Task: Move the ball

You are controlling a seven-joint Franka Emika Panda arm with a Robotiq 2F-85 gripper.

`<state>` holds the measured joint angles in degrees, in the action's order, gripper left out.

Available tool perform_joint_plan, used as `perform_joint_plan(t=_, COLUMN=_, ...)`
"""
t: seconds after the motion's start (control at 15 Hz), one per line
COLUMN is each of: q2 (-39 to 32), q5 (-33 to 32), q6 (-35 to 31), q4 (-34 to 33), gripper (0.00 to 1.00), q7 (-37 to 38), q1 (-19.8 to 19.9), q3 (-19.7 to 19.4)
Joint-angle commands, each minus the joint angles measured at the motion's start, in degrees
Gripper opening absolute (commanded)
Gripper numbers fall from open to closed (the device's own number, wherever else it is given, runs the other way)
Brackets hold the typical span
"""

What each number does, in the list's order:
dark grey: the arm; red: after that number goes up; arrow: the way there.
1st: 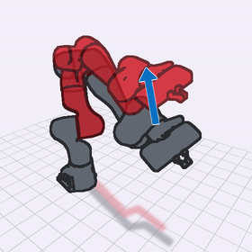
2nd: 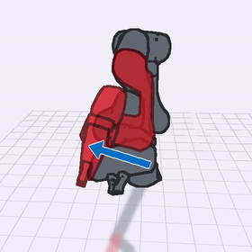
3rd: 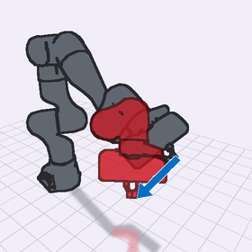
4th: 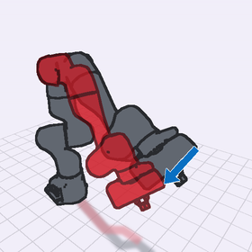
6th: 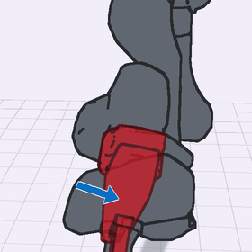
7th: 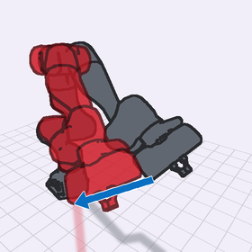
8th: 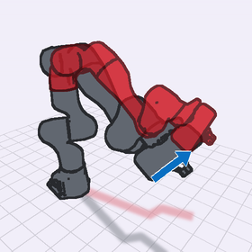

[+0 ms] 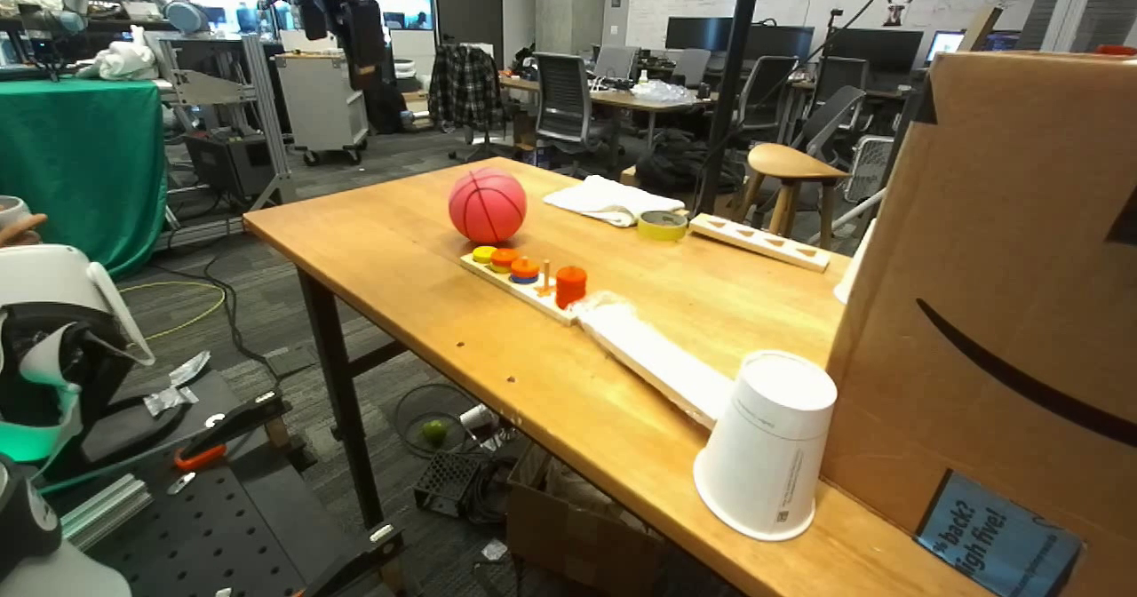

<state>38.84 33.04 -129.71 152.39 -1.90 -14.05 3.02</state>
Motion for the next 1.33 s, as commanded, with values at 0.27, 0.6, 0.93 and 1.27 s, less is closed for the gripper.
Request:
perform_joint_plan(t=0.27, q2=-18.85, q5=12.86, q6=-6.58, q4=-12.15, gripper=1.0, q7=-11.88, q1=-7.2, q3=0.35)
perform_joint_plan(t=0.6, q2=-30.01, q5=12.85, q6=-4.18, q4=-23.06, gripper=1.0, q7=-19.31, q1=-6.68, q3=3.77)
perform_joint_plan(t=0.93, q2=-39.44, q5=9.48, q6=-3.99, q4=-29.23, gripper=1.0, q7=-21.29, q1=-4.28, q3=6.54)
perform_joint_plan(t=1.27, q2=-46.82, q5=3.84, q6=-4.16, q4=-34.75, gripper=1.0, q7=-20.31, q1=-1.53, q3=7.44)
